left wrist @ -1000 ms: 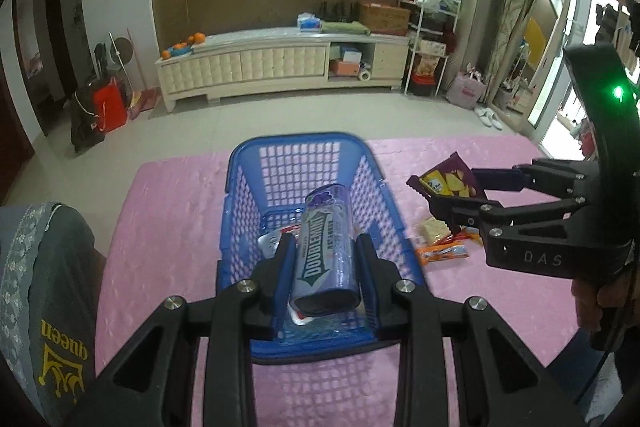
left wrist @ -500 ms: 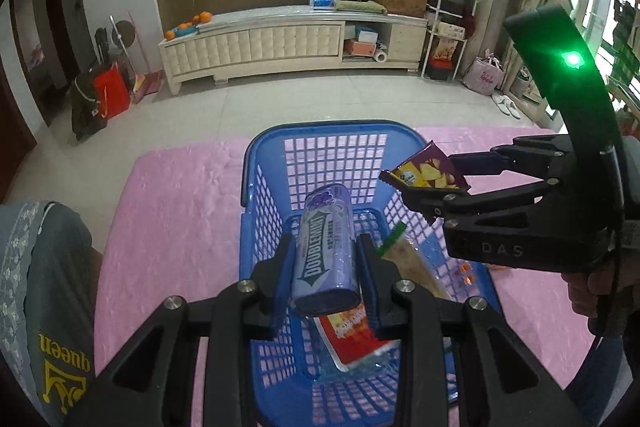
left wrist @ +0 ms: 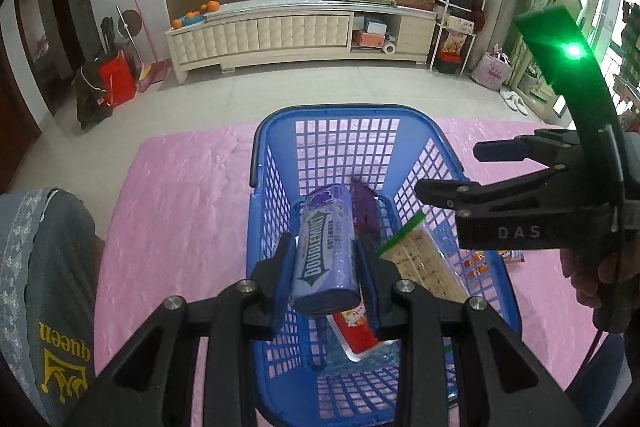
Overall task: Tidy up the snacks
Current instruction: 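Carry the tin and chip bag over the basket and open both tools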
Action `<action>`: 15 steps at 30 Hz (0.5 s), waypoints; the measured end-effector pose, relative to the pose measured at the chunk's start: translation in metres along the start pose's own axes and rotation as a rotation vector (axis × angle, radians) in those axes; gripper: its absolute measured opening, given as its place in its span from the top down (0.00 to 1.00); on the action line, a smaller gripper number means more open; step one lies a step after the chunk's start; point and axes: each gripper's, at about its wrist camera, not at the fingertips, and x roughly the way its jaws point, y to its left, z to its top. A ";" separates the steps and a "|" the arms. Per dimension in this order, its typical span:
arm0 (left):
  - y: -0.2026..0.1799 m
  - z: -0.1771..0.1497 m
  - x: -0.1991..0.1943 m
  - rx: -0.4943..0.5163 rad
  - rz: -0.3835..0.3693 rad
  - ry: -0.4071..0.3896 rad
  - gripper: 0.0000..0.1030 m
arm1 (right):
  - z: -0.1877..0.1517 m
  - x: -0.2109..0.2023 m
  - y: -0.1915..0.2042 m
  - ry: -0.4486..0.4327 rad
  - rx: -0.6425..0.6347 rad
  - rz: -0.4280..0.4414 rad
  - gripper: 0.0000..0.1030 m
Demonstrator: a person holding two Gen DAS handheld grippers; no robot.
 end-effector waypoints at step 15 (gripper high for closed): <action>-0.024 0.014 0.019 0.025 -0.008 0.047 0.72 | -0.021 -0.023 -0.021 0.014 0.018 -0.046 0.16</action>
